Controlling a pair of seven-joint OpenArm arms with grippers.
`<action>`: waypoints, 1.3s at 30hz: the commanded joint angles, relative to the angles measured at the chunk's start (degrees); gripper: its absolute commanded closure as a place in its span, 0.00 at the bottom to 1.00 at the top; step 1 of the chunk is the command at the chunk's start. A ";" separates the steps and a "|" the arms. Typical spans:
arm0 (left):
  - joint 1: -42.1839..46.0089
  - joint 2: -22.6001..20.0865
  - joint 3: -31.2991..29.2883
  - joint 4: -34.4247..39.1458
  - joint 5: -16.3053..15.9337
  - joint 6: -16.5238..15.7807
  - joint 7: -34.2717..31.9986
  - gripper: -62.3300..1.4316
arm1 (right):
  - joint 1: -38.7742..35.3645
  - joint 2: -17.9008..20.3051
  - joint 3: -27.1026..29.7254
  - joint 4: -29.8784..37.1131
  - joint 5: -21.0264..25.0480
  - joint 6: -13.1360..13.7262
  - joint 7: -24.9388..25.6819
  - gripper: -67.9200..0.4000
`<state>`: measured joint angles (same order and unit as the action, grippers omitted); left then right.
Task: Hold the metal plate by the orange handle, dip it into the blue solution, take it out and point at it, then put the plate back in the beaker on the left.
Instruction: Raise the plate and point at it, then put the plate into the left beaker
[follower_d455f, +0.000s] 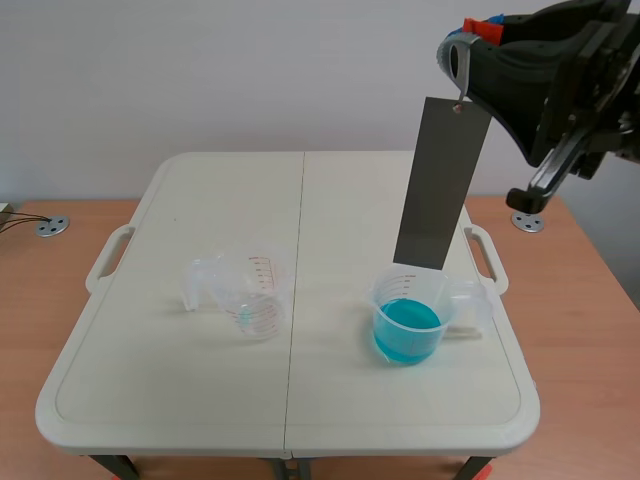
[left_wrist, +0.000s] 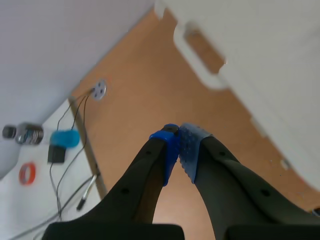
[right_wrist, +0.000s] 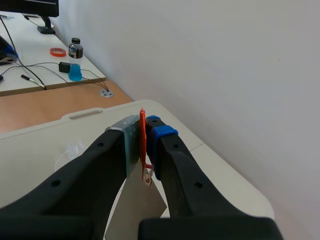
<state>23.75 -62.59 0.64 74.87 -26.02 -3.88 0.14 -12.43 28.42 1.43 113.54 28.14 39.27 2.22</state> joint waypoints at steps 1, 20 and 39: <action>1.97 0.26 0.24 -1.27 -0.33 1.77 -0.57 0.95 | 0.55 0.76 0.55 1.22 1.01 -0.20 0.63 0.98; 24.17 7.04 0.68 -10.95 4.04 0.15 -3.23 0.95 | 5.64 0.76 -4.00 1.05 0.61 -1.77 0.00 0.98; 23.80 27.63 1.62 -14.88 22.82 -4.92 -3.17 0.95 | 19.65 -2.95 -16.22 -6.45 0.59 -4.15 -3.02 0.98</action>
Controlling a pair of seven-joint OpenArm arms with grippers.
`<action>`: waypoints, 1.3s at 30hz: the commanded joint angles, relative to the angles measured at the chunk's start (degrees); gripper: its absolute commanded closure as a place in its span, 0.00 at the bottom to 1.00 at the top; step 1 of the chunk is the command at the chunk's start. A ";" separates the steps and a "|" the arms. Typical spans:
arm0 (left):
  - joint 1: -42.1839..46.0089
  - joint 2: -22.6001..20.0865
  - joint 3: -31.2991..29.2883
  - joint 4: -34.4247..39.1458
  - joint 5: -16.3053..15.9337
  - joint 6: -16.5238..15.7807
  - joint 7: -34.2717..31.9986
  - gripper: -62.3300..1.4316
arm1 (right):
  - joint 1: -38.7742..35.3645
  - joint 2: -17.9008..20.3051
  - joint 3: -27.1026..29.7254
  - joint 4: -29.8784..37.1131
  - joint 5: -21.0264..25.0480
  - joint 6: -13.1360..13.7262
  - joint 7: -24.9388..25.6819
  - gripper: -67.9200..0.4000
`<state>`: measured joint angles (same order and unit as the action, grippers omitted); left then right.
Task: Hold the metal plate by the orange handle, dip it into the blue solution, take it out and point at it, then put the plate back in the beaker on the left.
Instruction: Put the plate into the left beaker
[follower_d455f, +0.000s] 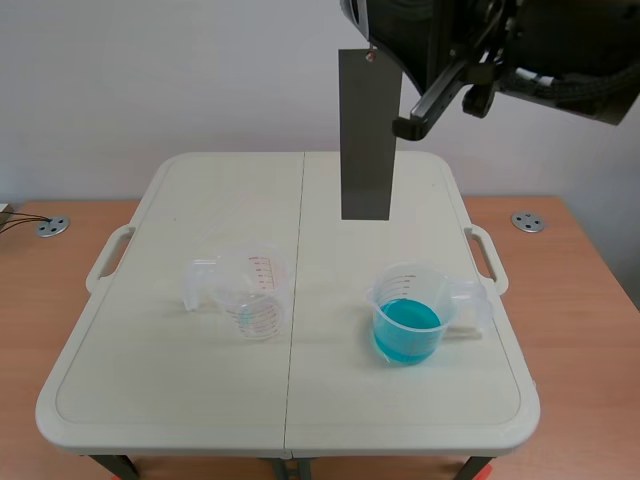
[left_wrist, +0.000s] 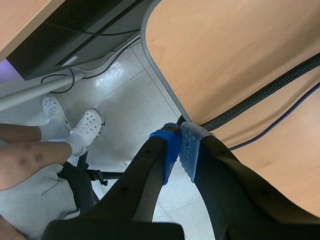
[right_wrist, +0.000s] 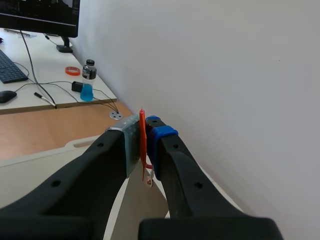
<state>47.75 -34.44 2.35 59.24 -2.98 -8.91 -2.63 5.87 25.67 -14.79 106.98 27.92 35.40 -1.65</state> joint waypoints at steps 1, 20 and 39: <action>-0.31 -0.50 -0.07 0.74 -0.20 0.09 -0.46 0.95 | 2.16 -0.59 -0.72 -0.55 0.81 -0.28 0.66 0.98; -1.27 -0.52 0.00 0.28 -0.22 0.13 -0.37 0.95 | 17.16 -9.25 -13.79 -15.91 0.55 -0.26 -1.95 0.98; -1.27 -0.52 0.00 0.26 -0.22 0.13 -0.39 0.95 | 22.91 -16.41 -21.68 -26.34 -2.43 -0.24 -2.10 0.98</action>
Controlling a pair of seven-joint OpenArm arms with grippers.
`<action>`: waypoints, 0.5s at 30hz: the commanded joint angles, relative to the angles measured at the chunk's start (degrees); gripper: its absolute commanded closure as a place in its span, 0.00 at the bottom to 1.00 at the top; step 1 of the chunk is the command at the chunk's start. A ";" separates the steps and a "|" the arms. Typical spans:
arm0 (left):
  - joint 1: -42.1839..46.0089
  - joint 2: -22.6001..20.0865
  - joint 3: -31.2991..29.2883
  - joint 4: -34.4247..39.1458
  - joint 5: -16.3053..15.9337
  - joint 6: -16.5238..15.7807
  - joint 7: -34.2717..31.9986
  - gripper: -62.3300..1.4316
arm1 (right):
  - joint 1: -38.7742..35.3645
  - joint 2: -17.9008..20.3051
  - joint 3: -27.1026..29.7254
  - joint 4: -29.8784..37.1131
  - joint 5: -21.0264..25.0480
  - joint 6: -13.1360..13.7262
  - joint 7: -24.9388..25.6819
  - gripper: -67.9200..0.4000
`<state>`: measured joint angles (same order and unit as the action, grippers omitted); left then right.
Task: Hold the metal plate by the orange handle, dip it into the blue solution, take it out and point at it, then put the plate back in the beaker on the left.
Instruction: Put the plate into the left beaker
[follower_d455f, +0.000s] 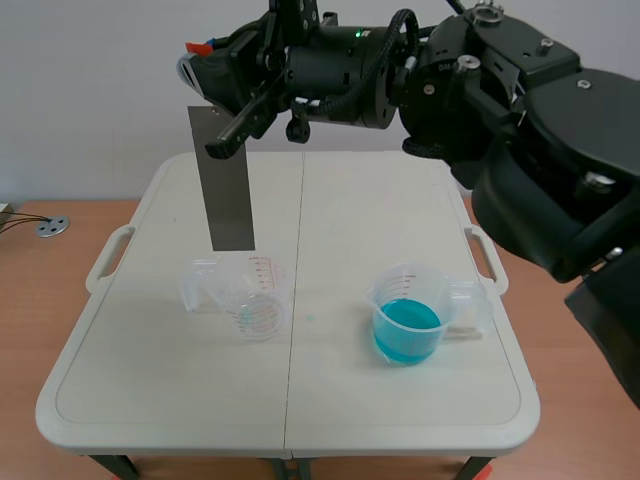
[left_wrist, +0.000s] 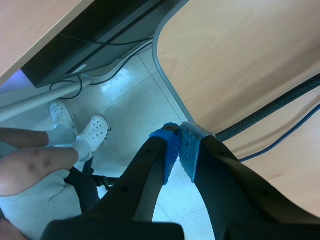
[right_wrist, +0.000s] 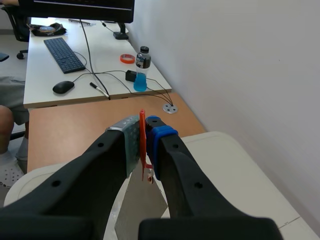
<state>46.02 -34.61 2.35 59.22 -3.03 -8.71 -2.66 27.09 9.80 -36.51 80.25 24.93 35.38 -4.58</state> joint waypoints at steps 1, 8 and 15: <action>0.46 -0.35 0.00 0.28 -0.17 -0.07 -0.35 0.95 | 1.68 -0.85 0.04 0.02 0.13 -0.20 0.83 0.98; 0.46 -0.35 0.00 0.28 -0.17 -0.07 -0.35 0.95 | 1.66 -1.51 0.04 -0.72 -0.50 -0.20 0.83 0.98; 0.46 -0.35 0.00 0.28 -0.17 -0.07 -0.35 0.95 | 1.62 -1.60 0.04 -0.83 -0.72 -0.20 0.83 0.98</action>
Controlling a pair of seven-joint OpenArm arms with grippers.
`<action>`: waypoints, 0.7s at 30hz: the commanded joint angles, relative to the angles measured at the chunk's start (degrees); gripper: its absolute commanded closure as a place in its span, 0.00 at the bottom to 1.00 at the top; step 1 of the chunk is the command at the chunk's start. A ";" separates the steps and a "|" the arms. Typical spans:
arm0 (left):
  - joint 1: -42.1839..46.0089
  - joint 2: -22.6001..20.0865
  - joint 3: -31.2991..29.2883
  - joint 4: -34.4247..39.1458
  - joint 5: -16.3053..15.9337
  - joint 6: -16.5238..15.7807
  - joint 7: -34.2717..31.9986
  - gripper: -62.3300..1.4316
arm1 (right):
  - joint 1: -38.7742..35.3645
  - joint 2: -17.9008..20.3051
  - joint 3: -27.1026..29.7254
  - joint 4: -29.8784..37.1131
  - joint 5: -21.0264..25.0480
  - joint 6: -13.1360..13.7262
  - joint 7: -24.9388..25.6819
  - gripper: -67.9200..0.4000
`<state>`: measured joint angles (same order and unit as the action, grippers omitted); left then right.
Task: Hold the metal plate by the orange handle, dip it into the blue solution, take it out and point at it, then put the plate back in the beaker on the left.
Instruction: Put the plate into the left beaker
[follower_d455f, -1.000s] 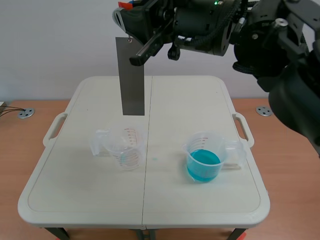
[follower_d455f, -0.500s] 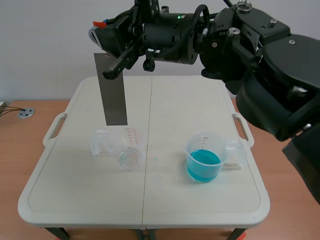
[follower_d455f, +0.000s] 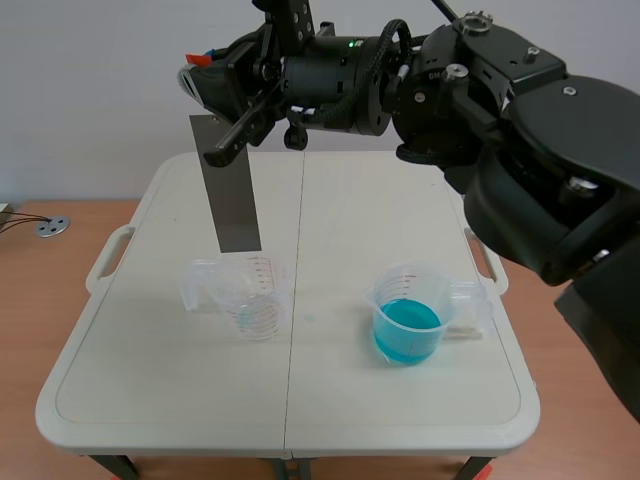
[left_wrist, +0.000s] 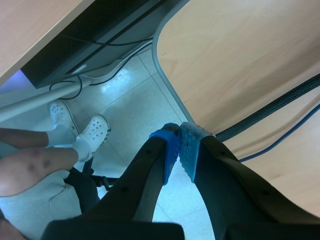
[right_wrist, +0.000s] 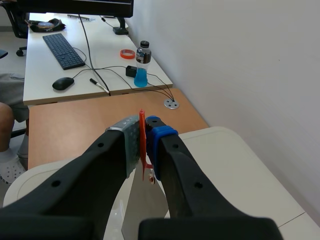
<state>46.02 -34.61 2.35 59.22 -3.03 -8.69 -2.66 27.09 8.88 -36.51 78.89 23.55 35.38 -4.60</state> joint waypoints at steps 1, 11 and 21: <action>0.46 -0.35 0.00 0.28 -0.17 -0.09 -0.35 0.95 | 1.62 -0.72 0.04 0.31 0.66 -0.20 0.87 0.98; 0.46 -0.37 0.00 0.28 -0.33 -0.07 -0.37 0.95 | 1.62 -2.78 0.04 -5.90 0.63 0.00 0.92 0.98; 0.46 -0.37 0.00 0.28 -0.33 -0.07 -0.37 0.95 | 1.62 -5.49 0.04 -13.07 0.66 0.24 1.11 0.98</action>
<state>46.02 -34.61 2.35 59.22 -3.05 -8.69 -2.66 27.09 4.21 -36.51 65.32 23.53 35.59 -4.56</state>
